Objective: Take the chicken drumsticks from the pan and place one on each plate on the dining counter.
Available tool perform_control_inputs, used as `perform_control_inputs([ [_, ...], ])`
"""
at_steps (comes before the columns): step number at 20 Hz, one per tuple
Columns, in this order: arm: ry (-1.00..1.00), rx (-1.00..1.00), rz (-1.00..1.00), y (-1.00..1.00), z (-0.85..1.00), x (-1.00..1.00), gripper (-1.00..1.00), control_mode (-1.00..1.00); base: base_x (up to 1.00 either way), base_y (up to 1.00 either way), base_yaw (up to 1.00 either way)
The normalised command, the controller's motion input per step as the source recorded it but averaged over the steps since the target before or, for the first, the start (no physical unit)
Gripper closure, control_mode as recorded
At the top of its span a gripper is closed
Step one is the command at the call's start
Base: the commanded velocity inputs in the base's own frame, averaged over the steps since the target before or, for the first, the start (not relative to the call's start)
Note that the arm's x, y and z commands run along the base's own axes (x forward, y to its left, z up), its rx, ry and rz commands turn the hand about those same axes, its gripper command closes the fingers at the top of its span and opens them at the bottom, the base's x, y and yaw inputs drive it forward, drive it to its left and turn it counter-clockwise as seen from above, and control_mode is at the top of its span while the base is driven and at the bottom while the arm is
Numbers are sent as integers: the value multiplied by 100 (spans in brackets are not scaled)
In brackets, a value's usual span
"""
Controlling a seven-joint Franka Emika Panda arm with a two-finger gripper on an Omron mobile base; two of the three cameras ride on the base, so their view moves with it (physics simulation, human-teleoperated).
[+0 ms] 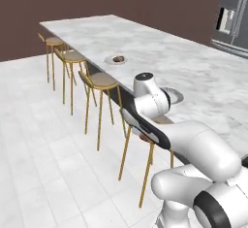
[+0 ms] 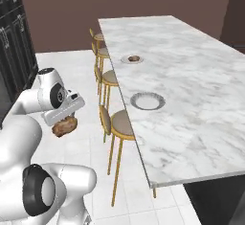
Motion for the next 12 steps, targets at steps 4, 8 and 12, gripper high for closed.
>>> perform_control_inputs([
  [4,0,0,0,0,0,0,100,100,27,81,-48],
  [8,0,0,0,0,0,0,100,100,30,76,-54],
  [12,0,0,0,0,0,0,100,100,38,83,-44],
])
